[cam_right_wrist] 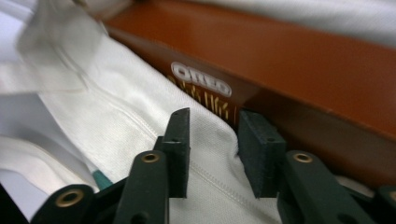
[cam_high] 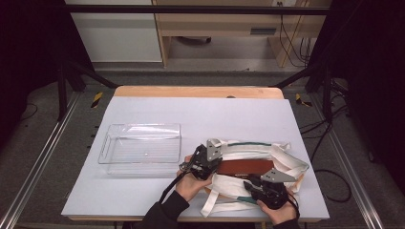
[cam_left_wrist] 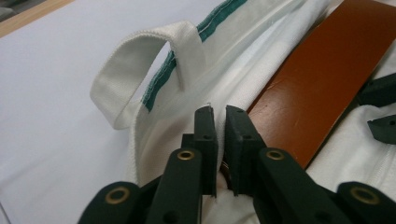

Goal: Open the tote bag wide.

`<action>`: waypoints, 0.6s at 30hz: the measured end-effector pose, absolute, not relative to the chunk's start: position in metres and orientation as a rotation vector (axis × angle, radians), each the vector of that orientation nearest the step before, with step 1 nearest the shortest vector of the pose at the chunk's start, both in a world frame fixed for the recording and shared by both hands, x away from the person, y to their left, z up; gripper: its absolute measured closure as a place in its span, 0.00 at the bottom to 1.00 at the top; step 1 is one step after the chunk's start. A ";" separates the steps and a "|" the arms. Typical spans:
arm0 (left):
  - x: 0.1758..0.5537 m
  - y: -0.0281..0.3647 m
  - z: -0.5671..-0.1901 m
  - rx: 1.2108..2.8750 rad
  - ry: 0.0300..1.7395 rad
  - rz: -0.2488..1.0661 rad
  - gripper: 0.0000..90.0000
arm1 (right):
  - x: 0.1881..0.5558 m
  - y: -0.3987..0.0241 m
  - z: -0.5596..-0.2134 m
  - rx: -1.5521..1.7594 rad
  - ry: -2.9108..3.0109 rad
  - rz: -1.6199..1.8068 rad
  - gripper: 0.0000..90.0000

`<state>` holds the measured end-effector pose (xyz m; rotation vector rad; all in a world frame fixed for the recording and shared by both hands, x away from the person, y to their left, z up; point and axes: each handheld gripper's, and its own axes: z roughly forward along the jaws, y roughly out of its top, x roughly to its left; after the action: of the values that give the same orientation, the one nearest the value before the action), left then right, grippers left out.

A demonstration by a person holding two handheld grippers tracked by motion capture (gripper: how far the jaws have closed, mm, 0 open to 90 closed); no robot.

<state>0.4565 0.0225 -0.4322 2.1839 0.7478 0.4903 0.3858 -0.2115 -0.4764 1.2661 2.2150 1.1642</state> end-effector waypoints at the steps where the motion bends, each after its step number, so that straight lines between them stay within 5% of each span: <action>1: 0.457 0.021 -0.432 2.195 0.747 0.517 0.97 | 0.386 -0.212 -0.476 1.272 2.217 1.162 0.81; 6: 0.463 0.023 -0.434 2.160 0.811 0.516 0.99 | 0.385 -0.215 -0.477 1.296 2.234 1.136 0.96; 18: 0.484 0.026 -0.457 2.068 0.944 0.516 0.99 | 0.382 -0.214 -0.482 1.240 2.269 1.094 0.97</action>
<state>0.4837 0.0261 -0.4574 2.0683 0.9436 0.5160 0.3825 -0.2139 -0.4816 1.2395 2.2694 1.0937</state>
